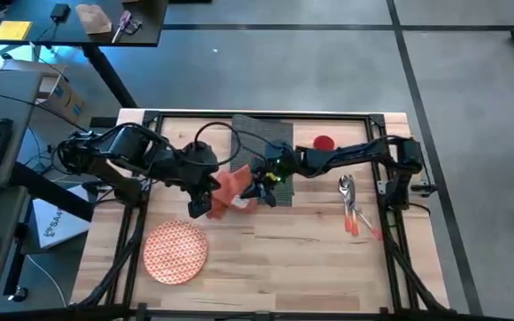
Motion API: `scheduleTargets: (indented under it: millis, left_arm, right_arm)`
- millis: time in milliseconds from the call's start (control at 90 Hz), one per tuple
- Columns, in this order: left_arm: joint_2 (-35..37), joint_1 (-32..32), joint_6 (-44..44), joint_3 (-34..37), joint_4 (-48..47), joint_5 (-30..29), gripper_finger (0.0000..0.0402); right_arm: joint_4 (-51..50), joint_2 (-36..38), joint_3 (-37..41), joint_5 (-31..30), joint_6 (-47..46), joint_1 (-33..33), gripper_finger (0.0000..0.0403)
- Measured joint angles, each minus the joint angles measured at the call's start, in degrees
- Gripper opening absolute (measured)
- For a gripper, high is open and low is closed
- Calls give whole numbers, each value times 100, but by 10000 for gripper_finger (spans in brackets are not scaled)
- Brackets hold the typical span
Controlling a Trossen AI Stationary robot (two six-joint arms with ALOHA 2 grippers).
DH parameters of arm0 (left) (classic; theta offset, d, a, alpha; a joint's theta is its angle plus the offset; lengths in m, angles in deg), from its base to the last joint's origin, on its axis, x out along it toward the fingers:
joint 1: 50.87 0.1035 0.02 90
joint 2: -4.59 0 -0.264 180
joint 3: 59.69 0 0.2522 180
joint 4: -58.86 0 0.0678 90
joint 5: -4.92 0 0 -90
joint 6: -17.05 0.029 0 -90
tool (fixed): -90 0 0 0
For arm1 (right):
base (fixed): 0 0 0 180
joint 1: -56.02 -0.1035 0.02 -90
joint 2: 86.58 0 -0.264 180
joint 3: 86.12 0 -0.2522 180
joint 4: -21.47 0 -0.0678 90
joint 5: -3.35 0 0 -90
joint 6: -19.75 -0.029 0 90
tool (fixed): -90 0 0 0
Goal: Set table place
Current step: Fold the orange table napkin
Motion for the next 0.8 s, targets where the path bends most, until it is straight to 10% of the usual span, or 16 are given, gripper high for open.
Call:
scheduleTargets:
  millis: [300,800]
  left_arm:
    - [2,-2,197,0,-164,-16,0]
    - [2,-4,894,1,-245,-298,0]
  right_arm:
    - [-1906,55,-712,-166,619,-256,0]
    - [-2184,659,-1454,-351,402,-783,0]
